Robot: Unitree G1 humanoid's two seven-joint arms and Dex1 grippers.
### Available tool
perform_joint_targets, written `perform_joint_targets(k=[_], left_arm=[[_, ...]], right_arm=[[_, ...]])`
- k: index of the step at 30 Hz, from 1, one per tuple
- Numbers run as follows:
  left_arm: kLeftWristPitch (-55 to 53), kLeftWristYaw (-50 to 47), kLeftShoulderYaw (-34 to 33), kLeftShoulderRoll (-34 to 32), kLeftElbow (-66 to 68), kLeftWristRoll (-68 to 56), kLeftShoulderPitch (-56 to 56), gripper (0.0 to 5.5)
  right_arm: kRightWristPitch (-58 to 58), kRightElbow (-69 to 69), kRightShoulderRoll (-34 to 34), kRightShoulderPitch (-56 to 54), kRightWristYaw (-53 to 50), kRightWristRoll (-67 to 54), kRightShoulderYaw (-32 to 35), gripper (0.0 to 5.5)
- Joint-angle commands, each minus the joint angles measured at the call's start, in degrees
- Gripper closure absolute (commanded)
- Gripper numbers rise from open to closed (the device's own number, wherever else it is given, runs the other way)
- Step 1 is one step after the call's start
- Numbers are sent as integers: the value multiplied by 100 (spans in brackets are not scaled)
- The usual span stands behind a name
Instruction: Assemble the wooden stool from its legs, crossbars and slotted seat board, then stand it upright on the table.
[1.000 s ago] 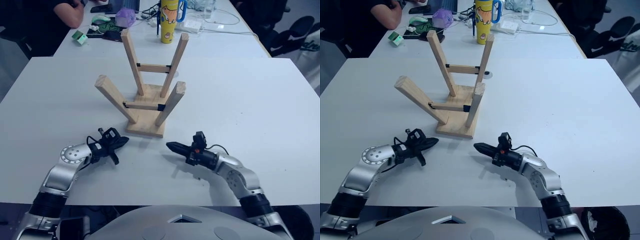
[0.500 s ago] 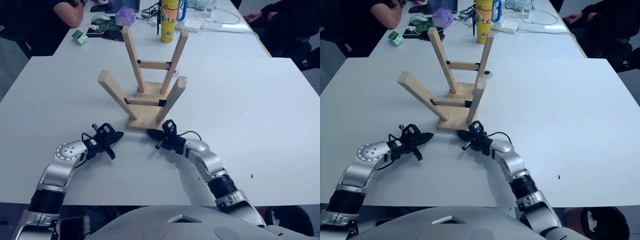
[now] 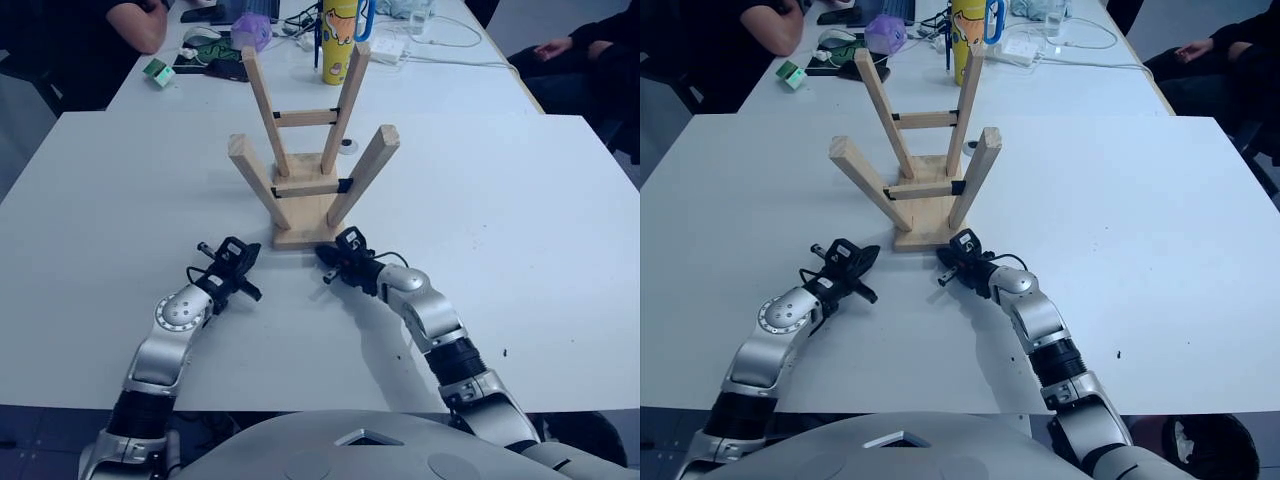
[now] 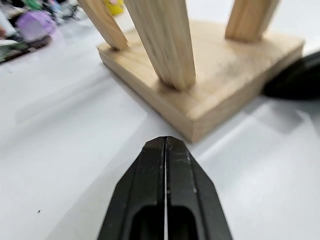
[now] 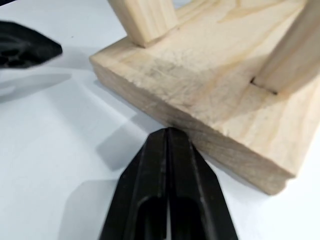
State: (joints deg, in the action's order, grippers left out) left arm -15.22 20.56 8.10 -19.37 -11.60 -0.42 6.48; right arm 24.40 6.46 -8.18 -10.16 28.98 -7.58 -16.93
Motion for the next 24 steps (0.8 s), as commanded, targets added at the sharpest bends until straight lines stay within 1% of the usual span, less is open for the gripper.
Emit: perform_joint_targets(k=[1, 4, 6, 7, 8, 10, 12, 14, 18, 22, 24], left_arm=[[-100, -546, 94, 466, -798, 136, 346, 549], [-307, -1093, -20, 870, -1938, 247, 483, 549], [-384, -1508, -189, 1144, -2560, 364, 571, 549], [-400, -1633, -245, 1216, -2704, 415, 592, 549], [-384, -1743, -302, 1262, -2786, 487, 587, 549], [-314, -2002, -479, 1301, -2918, 746, 457, 549], [-293, -2182, -619, 1300, -3028, 959, 250, 549], [-298, -2247, -670, 1304, -3064, 1033, 162, 549], [-211, -2311, -716, 1264, -2938, 1198, -166, 549], [-151, -2324, -668, 1206, -2458, 1370, -872, 549], [-107, -2318, -657, 1173, -2380, 1449, -991, 549]], right_arm=[[363, -1506, -27, 626, 201, -745, 328, 550], [959, -3501, -371, 1453, -153, -1139, 942, 550], [1404, -4223, -393, 1905, -468, -1421, 1492, 550], [1483, -4345, -331, 2014, -586, -1568, 1711, 550], [1347, -4341, -355, 2077, -682, -1470, 1890, 550], [926, -4138, -238, 1866, -1598, -796, 2555, 550], [564, -4125, -129, 1410, -2332, -349, 2915, 550], [413, -4127, -66, 1183, -2564, -246, 2948, 550], [197, -3973, 129, 551, -2866, -122, 2766, 550], [-118, -3364, 475, -195, -3149, 25, 2436, 550], [-234, -3259, 545, -325, -3156, 22, 2369, 550]])
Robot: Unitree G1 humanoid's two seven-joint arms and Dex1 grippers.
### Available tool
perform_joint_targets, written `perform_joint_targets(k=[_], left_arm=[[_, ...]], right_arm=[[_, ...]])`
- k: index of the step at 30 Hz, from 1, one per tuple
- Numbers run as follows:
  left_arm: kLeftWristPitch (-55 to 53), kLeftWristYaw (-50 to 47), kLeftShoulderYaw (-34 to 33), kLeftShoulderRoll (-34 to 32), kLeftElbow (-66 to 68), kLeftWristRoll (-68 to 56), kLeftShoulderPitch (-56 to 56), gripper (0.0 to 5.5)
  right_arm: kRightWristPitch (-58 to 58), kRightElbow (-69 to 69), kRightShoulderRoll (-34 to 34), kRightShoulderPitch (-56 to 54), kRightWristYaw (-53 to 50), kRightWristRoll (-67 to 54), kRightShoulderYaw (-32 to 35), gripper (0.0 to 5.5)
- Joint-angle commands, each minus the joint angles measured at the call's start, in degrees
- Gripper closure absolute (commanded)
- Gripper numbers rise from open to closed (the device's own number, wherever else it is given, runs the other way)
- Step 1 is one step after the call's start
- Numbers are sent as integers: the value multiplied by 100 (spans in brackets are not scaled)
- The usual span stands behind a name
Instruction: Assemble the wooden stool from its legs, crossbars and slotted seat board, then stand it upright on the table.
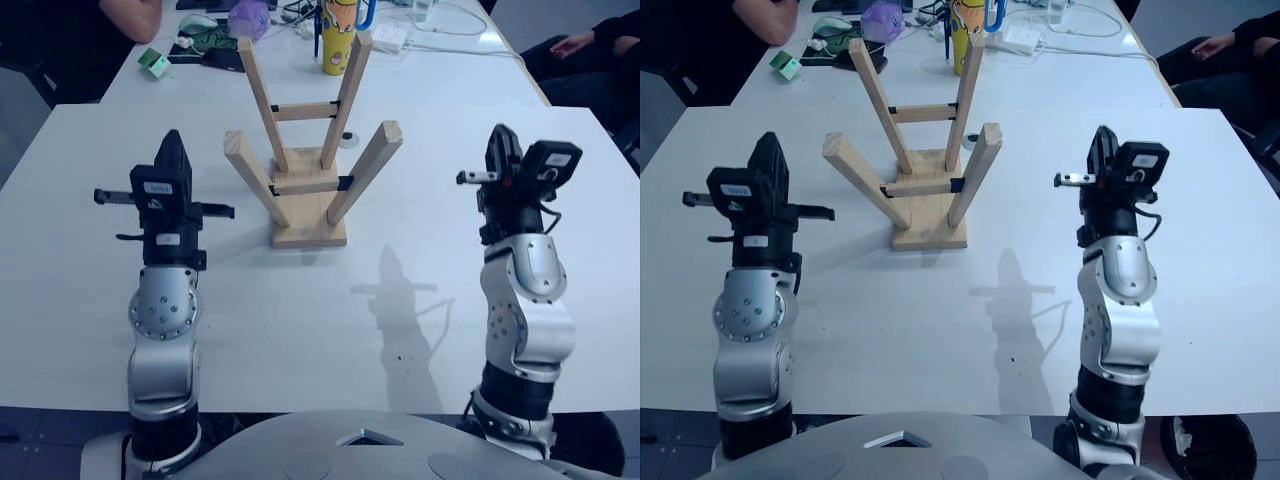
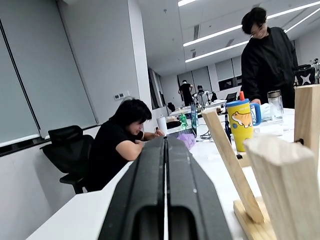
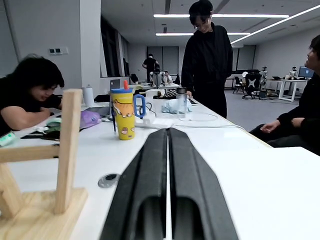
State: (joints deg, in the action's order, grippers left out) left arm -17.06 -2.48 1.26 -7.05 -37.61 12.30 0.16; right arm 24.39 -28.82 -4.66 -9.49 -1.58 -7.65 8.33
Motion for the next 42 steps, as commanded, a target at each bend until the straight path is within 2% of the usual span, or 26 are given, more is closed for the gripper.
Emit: perform_joint_targets(k=[1, 9, 10, 12, 14, 16, 25, 29, 31, 33, 35, 37, 42], left_arm=[[104, -9, 46, -54, 271, 201, -394, 549], [248, 33, 35, -50, 463, 294, -421, 549], [344, 153, 188, -55, 524, 235, -436, 549], [563, 453, 730, -124, 710, 308, -480, 549], [471, 562, 987, -104, 866, 394, -491, 549], [438, 552, 972, -78, 912, 421, -493, 549], [290, -55, -29, -150, 782, 733, -428, 549], [392, -269, -219, -87, 732, 797, -433, 549], [555, -292, -210, -53, 712, 729, -445, 549], [599, 7, 105, -34, 856, 556, -504, 549], [509, 640, 866, -119, 1081, 551, -564, 549], [336, 795, 1133, -114, 1136, 677, -563, 549], [120, 531, 653, -254, 1219, 826, -566, 549]], right_arm=[[-270, 300, 221, -411, -75, 14, -204, 550], [-461, 376, 379, -467, -72, -62, -243, 550], [-477, 386, 379, -521, 195, -199, -448, 550], [-134, 414, 188, -581, 1013, -277, -1472, 550], [333, 527, 125, -478, 1174, -197, -1922, 550], [585, 587, 90, -419, 1107, -165, -1943, 550], [291, 514, -273, -135, 233, 366, -661, 550], [113, 550, -197, -236, 149, 312, -451, 550], [11, 583, -135, -340, 220, 223, -481, 550], [-51, 648, -89, -472, 572, 22, -740, 550], [290, 722, -410, -599, 1247, 153, -1561, 550], [640, 700, -590, -570, 1572, 226, -1998, 550], [988, 766, -826, -238, 1506, 310, -1860, 550]])
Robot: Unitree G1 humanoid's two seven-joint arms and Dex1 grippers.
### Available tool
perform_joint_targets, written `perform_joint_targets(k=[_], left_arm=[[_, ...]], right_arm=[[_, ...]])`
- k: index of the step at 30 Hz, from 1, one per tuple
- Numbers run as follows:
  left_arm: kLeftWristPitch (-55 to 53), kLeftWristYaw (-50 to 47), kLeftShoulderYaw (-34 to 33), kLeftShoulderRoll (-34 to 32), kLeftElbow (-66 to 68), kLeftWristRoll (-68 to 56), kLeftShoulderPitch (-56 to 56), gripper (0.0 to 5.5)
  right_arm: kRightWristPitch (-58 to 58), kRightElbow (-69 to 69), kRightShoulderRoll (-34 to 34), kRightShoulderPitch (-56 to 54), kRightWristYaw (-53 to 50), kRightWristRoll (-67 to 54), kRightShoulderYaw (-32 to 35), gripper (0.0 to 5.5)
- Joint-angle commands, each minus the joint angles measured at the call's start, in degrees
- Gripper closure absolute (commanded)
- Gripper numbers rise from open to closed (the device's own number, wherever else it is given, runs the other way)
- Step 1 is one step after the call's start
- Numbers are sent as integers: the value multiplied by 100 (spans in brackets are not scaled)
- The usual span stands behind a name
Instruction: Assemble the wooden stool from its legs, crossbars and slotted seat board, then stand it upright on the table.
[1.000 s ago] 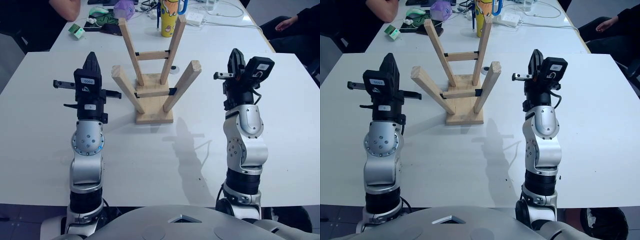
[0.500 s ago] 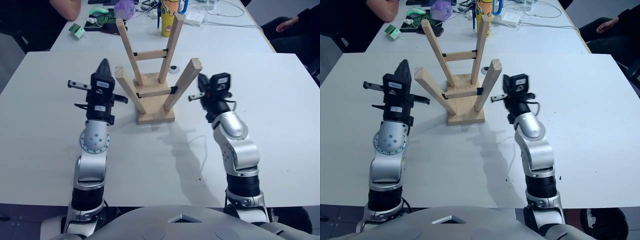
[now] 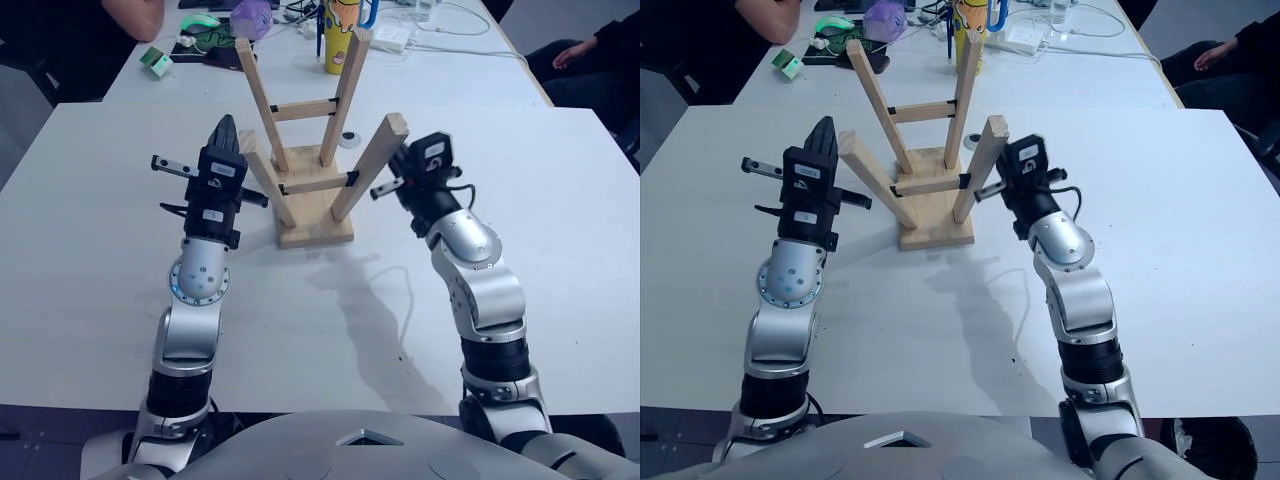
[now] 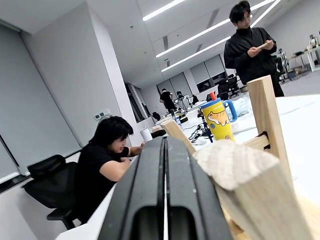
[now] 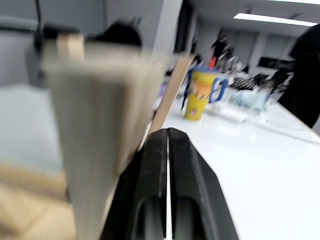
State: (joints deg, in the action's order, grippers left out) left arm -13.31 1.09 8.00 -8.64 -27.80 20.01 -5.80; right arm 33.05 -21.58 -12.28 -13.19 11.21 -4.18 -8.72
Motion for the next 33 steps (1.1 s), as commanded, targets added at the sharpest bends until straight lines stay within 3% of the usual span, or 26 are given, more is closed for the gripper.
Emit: perform_joint_targets(k=[1, 6, 10, 15, 18, 21, 24, 28, 33], left_arm=[[-269, 109, -137, -123, 240, 79, 48, 549], [-111, -154, -766, -250, 296, 14, 36, 549], [97, 273, -1197, -468, 629, -610, 91, 549], [874, 2609, -1507, -1583, 2169, -2102, 664, 549], [1299, 4362, -1291, -2294, 2518, -2812, 901, 549], [1531, 5226, -812, -2484, 2817, -2891, 1157, 549], [1932, 5300, -130, -2318, 3129, -2411, 1008, 549], [2246, 4953, 113, -2096, 3464, -2102, 754, 549], [2481, 3757, 383, -1795, 4192, -1075, -11, 549]], right_arm=[[127, 79, -137, 189, 236, -23, -79, 550], [-276, 1042, -540, 167, 485, -55, 452, 550], [-840, 2095, -652, -239, 1050, -327, 672, 550], [-1893, 3770, -652, -1234, 2242, -777, 829, 550], [-2256, 4698, -683, -1710, 2789, -956, 968, 550], [-2546, 5358, -646, -1982, 3361, -981, 883, 550], [-2876, 5722, -480, -2156, 3769, -1036, 848, 550], [-3213, 6070, -263, -2363, 3961, -892, 706, 550], [-3693, 6235, -61, -2468, 4297, -750, 485, 550]])
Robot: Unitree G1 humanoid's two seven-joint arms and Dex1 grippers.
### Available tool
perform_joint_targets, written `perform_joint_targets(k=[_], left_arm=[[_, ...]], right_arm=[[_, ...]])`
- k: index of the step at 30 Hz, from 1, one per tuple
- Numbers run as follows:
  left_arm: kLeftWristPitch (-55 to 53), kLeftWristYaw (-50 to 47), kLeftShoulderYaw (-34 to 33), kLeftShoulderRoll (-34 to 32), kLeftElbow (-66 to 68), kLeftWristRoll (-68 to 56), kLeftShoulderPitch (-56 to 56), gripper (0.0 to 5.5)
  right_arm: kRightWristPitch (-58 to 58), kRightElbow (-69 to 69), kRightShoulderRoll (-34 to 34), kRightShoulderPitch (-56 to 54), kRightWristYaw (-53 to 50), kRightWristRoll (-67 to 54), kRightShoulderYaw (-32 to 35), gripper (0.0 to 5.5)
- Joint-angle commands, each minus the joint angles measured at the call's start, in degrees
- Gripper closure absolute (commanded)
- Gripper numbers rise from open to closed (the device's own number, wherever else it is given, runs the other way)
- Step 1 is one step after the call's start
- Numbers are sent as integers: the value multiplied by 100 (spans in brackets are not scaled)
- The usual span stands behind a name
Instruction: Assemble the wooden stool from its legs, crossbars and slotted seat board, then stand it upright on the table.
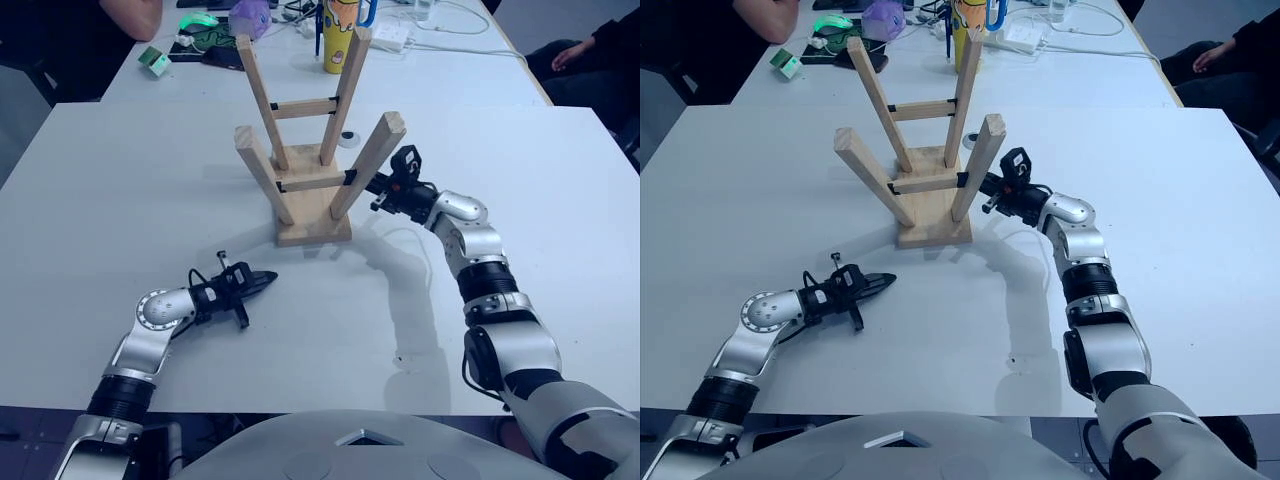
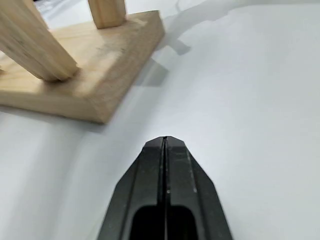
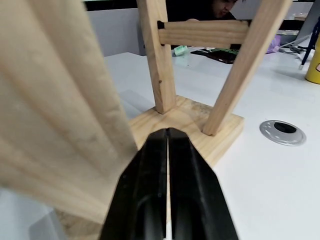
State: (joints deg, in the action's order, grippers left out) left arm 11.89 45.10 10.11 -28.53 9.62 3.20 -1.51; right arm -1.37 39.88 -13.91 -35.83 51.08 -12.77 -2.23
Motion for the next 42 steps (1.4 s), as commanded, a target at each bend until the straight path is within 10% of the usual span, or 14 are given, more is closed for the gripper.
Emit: perform_joint_targets(k=[1, 9, 14, 27, 34, 42], left_arm=[[-68, -817, 192, 256, 555, 702, -574, 549], [-214, -1493, 256, 412, 1024, 1067, -1187, 549], [-340, -1674, 316, 560, 928, 1058, -1123, 549], [-1132, -2747, 340, 1027, 16, 1464, -425, 549], [-1788, -3128, 114, 1275, -843, 1255, 418, 549], [-2366, -3305, 60, 1931, -1178, 659, 903, 549]], right_arm=[[-290, 77, 93, -207, 439, 125, -223, 550], [-382, -625, 345, 274, 1181, 532, -1208, 550], [-218, -773, 653, 772, -720, 1243, -1230, 550], [2038, -6880, -31, 4773, -1561, 14, -609, 550], [468, -5922, -725, 6377, -1965, 654, 632, 550], [231, -3644, -35, 4614, -3653, 1170, 871, 550]])
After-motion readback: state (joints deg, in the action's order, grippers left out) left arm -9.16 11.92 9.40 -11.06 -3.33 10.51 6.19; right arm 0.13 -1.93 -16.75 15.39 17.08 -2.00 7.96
